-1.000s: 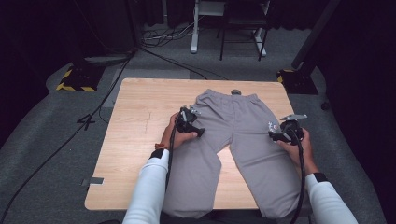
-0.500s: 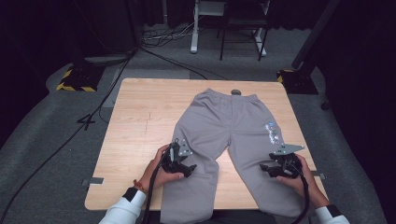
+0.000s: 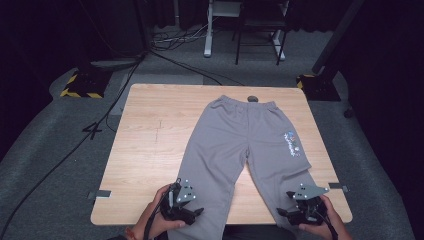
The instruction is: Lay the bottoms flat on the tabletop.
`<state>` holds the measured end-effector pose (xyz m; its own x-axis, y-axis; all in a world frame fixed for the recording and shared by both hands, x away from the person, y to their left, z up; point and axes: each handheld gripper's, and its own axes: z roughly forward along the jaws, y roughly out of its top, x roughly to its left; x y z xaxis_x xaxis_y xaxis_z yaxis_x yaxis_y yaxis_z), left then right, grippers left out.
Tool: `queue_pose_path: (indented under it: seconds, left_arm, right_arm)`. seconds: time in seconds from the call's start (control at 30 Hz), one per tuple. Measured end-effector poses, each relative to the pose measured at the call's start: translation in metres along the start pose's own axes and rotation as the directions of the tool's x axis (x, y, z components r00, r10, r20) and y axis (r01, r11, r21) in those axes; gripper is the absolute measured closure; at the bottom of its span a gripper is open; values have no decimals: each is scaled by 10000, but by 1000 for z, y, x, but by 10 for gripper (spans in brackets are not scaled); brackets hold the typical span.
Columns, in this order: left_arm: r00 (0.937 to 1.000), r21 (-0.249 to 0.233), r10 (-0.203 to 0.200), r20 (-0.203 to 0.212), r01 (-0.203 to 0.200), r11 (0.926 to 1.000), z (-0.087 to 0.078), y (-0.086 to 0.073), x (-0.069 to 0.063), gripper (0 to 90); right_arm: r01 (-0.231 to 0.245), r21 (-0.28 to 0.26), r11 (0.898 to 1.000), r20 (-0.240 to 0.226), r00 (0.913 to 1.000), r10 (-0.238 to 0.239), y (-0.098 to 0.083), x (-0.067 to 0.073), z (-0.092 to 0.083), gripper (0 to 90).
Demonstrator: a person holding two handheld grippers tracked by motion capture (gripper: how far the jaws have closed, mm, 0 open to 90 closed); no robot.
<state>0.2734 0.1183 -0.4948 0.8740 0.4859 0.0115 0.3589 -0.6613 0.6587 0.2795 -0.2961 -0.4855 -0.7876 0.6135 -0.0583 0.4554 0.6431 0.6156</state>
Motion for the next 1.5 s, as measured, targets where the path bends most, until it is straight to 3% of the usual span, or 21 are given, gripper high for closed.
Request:
queue_pose_path:
  seconds: [0.07, 0.2, 0.27, 0.3, 0.4, 0.43, 0.47, 0.57, 0.73, 0.87, 0.93, 1.03, 1.1, 1.17, 1.33, 1.4, 1.5]
  left_arm:
    - [9999, -169, 124, 35, -123, 9998, -1, 4, -5, 204]
    - [9998, -592, -156, 100, 162, 9981, 11, 27, -4, 198]
    - [9998, -539, 37, -211, -48, 9985, 24, 38, -2, 195]
    - [9999, -444, -7, -172, -1, 9990, 30, 41, 2, 201]
    - [9993, -160, -258, -276, 254, 9996, 40, 41, 11, 195]
    - [9988, -286, -490, -27, 489, 9984, 40, 38, 15, 189]
    - [9986, -342, -522, -76, 519, 9981, 39, 35, 16, 189]
    - [9988, -329, -483, -32, 482, 9983, 33, 28, 15, 189]
    - [9986, -346, -515, -109, 511, 9981, 17, 10, 3, 190]
    - [9984, -262, -541, -161, 536, 9982, 6, -2, -7, 190]
    - [9983, -193, -553, -195, 549, 9983, 3, -3, -12, 192]
    - [10000, -93, 7, -50, -8, 10000, 2, 5, -20, 179]
    - [10000, -295, 54, -56, -56, 9995, -1, 12, -20, 171]
    - [9996, -547, 62, -276, -77, 9985, -4, 23, -13, 175]
    - [9936, -902, 14, -1128, -117, 9959, -11, 44, 13, 182]
    - [9854, -797, 49, -1700, -188, 9966, -12, 48, 29, 183]
    - [9726, -777, -297, -2305, 120, 9969, -14, 44, 55, 198]
  right_arm:
    - [293, -192, 9994, -244, 9993, -298, 2, 2, -2, 313]
    - [308, -478, 9984, 201, 9994, -298, 16, -15, 0, 312]
    - [-53, -678, 9977, 396, 9992, 80, 23, -30, 3, 314]
    - [-259, -698, 9972, 359, 9989, 285, 24, -38, 6, 314]
    - [-257, -341, 9991, 526, 9982, 274, 21, -48, 17, 309]
    - [-367, -244, 9990, 382, 9986, 377, 18, -50, 20, 301]
    - [-645, -366, 9972, 96, 9978, 649, 15, -51, 20, 302]
    - [-896, -440, 9950, 53, 9959, 899, 6, -49, 15, 286]
    - [-1028, -471, 9936, 209, 9944, 1039, -14, -34, -1, 269]
    - [-985, -136, 9950, 177, 9950, 987, -26, -22, -14, 264]
    - [-672, -106, 9977, 235, 9974, 674, -26, -17, -16, 274]
    - [-14, -35, 10000, -172, 9999, 14, -20, -10, -17, 275]
    - [507, -90, 9987, 108, 9987, -506, -11, -7, -20, 271]
    - [373, -497, 9981, 150, 9992, -366, -2, -12, -25, 266]
    - [320, -1519, 9879, 1022, 9946, -165, 26, -39, -39, 266]
    - [110, -1705, 9853, 1140, 9934, 86, 37, -56, -40, 268]
    - [191, -1767, 9841, 1891, 9818, 149, 46, -78, -37, 280]
